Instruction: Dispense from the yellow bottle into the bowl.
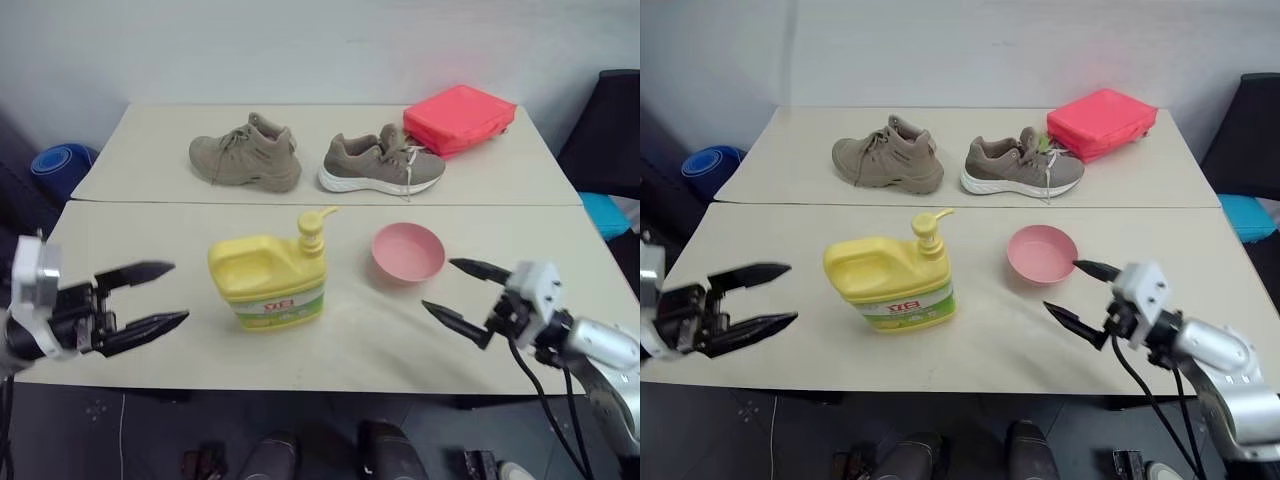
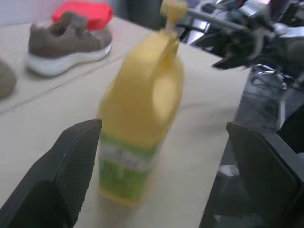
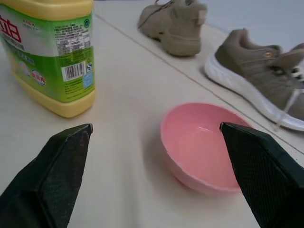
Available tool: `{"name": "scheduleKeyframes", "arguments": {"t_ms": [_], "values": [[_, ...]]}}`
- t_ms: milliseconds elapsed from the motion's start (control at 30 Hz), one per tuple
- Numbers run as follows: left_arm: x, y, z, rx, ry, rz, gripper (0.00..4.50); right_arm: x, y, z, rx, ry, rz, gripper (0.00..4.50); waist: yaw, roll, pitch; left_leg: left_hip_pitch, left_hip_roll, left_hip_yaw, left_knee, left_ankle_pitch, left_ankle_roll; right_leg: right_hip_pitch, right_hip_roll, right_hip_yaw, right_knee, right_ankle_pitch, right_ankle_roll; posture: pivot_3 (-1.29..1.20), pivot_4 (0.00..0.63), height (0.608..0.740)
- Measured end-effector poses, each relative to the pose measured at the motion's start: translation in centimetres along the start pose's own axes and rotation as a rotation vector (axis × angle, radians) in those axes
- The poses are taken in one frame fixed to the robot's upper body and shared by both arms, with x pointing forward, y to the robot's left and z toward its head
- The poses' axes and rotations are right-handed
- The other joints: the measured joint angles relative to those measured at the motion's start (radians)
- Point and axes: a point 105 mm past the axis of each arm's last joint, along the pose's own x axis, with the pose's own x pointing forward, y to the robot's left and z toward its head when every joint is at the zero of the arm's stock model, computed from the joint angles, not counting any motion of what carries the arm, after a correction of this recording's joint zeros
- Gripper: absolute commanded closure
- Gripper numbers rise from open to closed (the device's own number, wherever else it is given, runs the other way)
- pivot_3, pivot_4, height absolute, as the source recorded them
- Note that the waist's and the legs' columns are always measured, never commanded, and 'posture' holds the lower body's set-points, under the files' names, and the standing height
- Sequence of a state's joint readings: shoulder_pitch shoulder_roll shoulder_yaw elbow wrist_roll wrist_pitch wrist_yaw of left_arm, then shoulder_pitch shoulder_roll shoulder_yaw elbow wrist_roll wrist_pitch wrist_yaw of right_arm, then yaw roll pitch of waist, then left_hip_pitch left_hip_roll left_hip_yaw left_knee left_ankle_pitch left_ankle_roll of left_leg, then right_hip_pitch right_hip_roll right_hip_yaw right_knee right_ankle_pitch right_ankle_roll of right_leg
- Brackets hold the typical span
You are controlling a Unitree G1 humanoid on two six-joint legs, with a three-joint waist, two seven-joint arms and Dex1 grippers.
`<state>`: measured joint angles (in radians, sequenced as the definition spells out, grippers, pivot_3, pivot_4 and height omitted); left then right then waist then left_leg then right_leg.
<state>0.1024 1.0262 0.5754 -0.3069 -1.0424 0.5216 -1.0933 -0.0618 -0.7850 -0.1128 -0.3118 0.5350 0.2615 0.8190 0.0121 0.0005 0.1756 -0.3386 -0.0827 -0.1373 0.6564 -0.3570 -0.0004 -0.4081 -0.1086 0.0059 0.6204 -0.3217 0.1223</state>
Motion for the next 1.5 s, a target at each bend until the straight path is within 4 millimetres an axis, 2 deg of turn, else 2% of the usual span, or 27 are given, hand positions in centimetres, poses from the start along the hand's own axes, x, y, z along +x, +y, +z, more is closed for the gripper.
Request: {"name": "scheduleKeyframes", "arguments": {"t_ms": [133,233,333,533,633,867,1000,1033,1267,1367,1500], "values": [[1.1,-0.2,2.3,0.017,0.011,-0.072,0.04,2.7,-1.2,-0.7,0.025,0.103,0.033,0.00,-0.012,0.000,0.000,-0.007,0.000,0.000,0.000,0.000,0.000,-0.006,0.000,-0.001,0.001,0.000,0.000,0.00,0.150,0.740],[2.5,-1.1,4.4,0.091,0.033,-0.144,0.04,4.1,-2.0,-2.2,0.022,0.170,0.029,0.00,-0.016,0.000,0.001,-0.013,0.000,0.000,0.002,0.000,0.000,-0.011,0.000,-0.001,0.002,0.000,0.000,0.00,0.150,0.740],[3.5,-1.3,5.9,0.149,0.019,-0.151,0.04,4.8,-2.4,-4.0,0.037,0.215,0.014,0.00,-0.015,0.000,0.001,-0.017,-0.001,0.001,0.004,0.000,0.000,-0.017,0.000,-0.001,0.006,0.000,0.000,0.00,0.150,0.740],[5.4,-1.8,6.4,0.149,-0.009,-0.161,0.04,5.8,-2.3,-5.7,-0.009,0.237,0.034,0.00,-0.023,0.000,0.001,-0.017,0.000,0.010,0.008,0.000,0.000,-0.020,0.002,0.000,0.008,0.001,0.002,0.00,0.150,0.740],[5.6,-1.8,6.2,0.132,-0.008,-0.159,0.00,6.3,-2.3,-6.4,-0.016,0.243,0.045,0.60,-0.031,0.000,0.001,-0.016,0.000,0.011,0.010,0.001,-0.002,-0.020,0.002,0.001,0.011,0.002,0.002,0.00,0.150,0.740],[5.6,-2.0,5.7,0.108,0.021,-0.172,0.00,7.8,-3.2,-6.4,-0.118,0.245,0.063,2.87,-0.041,0.000,0.001,-0.015,0.001,0.011,0.009,0.002,-0.002,-0.021,0.004,0.002,0.015,0.002,0.002,0.00,0.150,0.740],[5.7,-2.0,5.9,0.116,0.010,-0.173,0.00,8.6,-3.5,-5.6,-0.182,0.220,0.082,4.21,-0.041,0.000,0.001,-0.015,0.001,0.011,0.009,0.002,-0.003,-0.021,0.005,0.002,0.015,0.002,0.002,0.00,0.150,0.740],[5.7,-2.0,5.9,0.116,0.008,-0.173,0.00,8.6,-3.5,-5.5,-0.199,0.219,0.088,4.42,-0.041,0.000,0.001,-0.015,0.001,0.011,0.009,0.002,-0.003,-0.021,0.005,0.002,0.015,0.002,0.002,0.00,0.150,0.740],[4.9,-1.6,6.3,0.075,-0.025,-0.165,0.00,8.7,-2.4,-4.9,-0.276,0.222,0.202,4.47,-0.041,0.000,0.001,-0.016,0.002,0.011,0.009,0.002,-0.003,-0.022,0.005,0.002,0.016,0.002,0.002,0.00,0.150,0.740],[4.8,-1.2,8.2,0.111,-0.095,-0.154,0.86,8.6,-2.3,-2.4,-0.330,0.196,0.247,4.50,-0.040,0.000,0.001,-0.017,0.002,0.011,0.010,0.002,-0.003,-0.022,0.005,0.002,0.016,0.002,0.002,0.00,0.150,0.740],[5.5,-0.9,10.2,0.166,-0.139,-0.157,2.11,8.4,-2.1,2.8,-0.404,0.157,0.317,4.50,-0.039,0.000,0.001,-0.017,0.002,0.011,0.010,0.001,-0.003,-0.022,0.005,0.001,0.016,0.002,0.002,0.00,0.150,0.740]]}}
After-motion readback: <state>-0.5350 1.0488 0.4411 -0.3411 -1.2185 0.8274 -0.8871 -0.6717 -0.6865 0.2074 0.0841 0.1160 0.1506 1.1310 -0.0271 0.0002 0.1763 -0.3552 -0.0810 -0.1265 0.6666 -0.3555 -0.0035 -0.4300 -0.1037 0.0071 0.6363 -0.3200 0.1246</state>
